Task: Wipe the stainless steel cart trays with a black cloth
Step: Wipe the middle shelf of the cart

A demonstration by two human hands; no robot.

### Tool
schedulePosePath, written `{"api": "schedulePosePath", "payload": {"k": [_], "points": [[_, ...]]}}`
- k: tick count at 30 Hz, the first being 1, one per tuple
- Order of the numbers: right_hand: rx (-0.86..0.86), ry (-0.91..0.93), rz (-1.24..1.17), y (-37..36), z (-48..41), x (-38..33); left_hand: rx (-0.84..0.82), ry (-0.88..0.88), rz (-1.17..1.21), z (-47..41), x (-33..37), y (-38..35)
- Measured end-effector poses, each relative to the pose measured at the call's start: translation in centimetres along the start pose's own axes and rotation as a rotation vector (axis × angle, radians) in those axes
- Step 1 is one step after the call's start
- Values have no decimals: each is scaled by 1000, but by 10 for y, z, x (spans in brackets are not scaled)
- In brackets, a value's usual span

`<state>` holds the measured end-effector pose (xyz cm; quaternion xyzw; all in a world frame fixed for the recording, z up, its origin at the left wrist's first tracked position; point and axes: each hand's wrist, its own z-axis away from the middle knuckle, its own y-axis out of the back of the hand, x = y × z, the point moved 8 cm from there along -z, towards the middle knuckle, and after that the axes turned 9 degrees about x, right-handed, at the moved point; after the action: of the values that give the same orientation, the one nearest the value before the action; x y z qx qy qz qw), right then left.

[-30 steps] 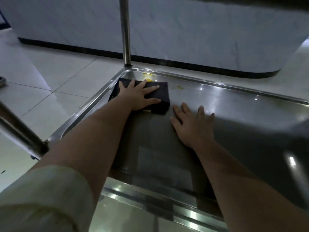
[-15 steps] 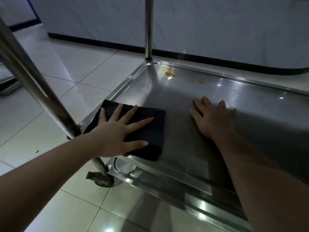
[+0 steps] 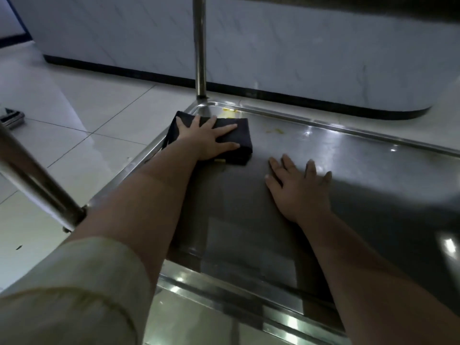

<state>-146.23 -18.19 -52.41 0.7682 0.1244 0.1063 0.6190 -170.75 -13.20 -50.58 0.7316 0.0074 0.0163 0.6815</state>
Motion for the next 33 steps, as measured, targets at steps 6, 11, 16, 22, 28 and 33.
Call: {"api": "schedulePosePath", "payload": {"k": [6,11,16,22,28,33], "points": [[-12,-16,30,0,-1,5,-36,8,-8,13,8,-3],[-44,-3,-14,4,1,0,-96,-16,35,107,23,-2],[-62,19,-84,11,3,-2,-114,-74,57,202,40,1],[-162,87,-181,20,66,35,-127,-26,58,220,46,10],[-233,-206,-107,41,181,193,-136,-3,80,228,54,12],[-261,-417,-46,46,209,232,-158,-50,80,225,117,14]]}}
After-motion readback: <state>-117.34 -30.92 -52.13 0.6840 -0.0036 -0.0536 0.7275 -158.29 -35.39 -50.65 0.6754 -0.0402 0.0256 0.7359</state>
